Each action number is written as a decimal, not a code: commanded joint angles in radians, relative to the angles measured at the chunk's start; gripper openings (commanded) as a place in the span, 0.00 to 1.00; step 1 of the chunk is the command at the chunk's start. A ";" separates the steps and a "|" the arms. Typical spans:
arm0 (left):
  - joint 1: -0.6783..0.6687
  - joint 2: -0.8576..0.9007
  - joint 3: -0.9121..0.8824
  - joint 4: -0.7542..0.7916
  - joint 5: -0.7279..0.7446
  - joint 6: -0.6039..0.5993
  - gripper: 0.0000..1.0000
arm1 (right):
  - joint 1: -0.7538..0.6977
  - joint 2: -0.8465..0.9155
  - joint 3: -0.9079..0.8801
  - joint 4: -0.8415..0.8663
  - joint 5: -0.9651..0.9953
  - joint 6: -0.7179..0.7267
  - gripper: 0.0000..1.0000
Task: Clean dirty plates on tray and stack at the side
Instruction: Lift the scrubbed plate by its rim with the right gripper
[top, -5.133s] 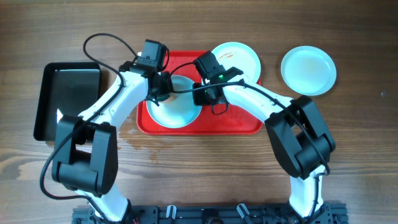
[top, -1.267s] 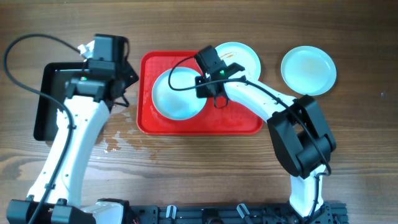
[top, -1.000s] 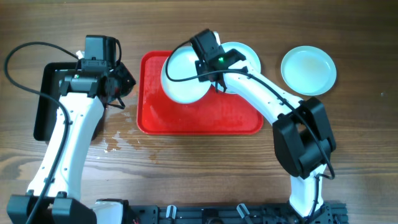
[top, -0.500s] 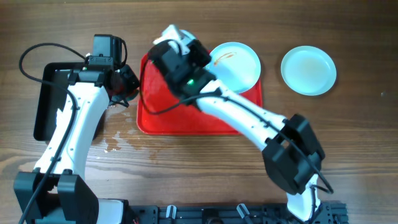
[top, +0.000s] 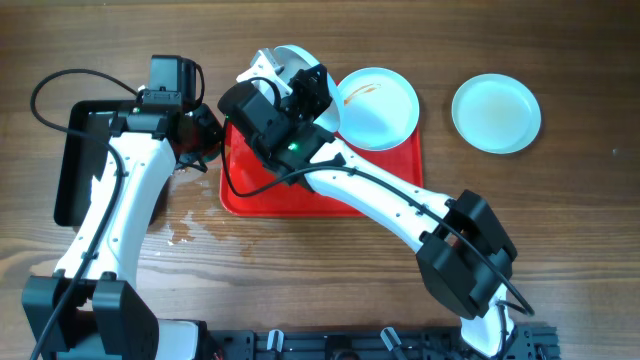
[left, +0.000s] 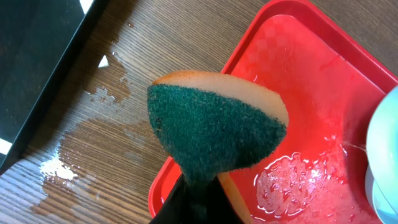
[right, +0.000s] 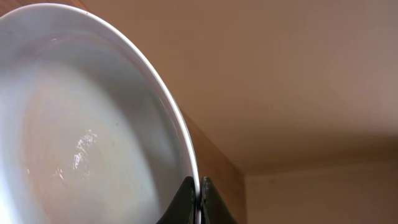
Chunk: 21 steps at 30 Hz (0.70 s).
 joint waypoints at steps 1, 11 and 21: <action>0.005 0.004 -0.006 0.003 0.012 0.016 0.04 | -0.001 -0.035 0.023 0.006 0.050 -0.016 0.04; 0.005 0.004 -0.006 0.003 0.012 0.016 0.04 | -0.001 -0.035 0.023 0.009 0.050 -0.010 0.04; 0.005 0.004 -0.006 0.003 0.012 0.015 0.04 | -0.001 -0.035 0.023 0.016 0.050 -0.007 0.04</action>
